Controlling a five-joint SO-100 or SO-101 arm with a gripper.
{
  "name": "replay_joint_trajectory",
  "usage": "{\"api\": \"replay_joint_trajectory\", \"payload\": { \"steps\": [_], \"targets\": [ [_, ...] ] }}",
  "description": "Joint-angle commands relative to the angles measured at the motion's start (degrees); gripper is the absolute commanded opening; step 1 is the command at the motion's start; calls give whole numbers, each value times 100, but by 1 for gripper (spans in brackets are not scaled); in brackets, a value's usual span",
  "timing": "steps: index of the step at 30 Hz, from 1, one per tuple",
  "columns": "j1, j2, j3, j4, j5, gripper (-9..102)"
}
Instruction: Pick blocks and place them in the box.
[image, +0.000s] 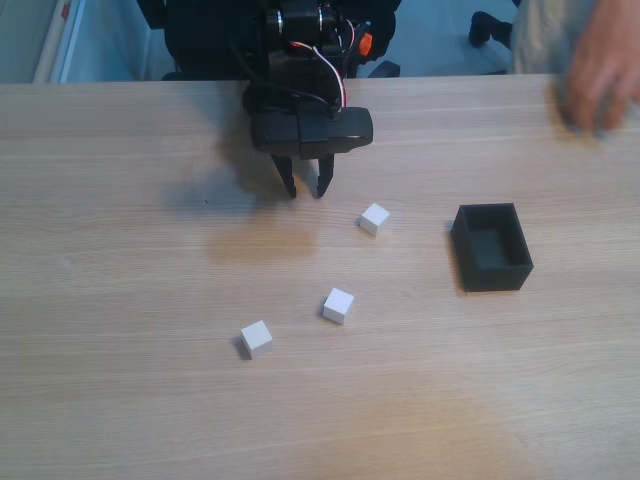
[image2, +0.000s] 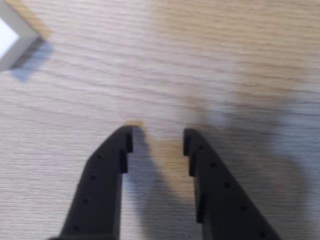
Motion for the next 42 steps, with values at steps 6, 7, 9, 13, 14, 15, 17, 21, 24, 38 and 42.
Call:
{"api": "replay_joint_trajectory", "payload": {
  "steps": [6,7,9,13,14,15,17,21,24,38,42],
  "targets": [
    [-18,149,352,466,35,10],
    [-18,149,352,466,35,10],
    [-18,149,352,466,35,10],
    [-18,149,352,466,35,10],
    [-18,149,352,466,35,10],
    [-18,149,352,466,35,10],
    [-18,149,352,466,35,10],
    [-18,149,352,466,35,10],
    [-18,149,352,466,35,10],
    [-18,149,352,466,26,9],
    [-26,149,352,466,18,7]
  ]
}}
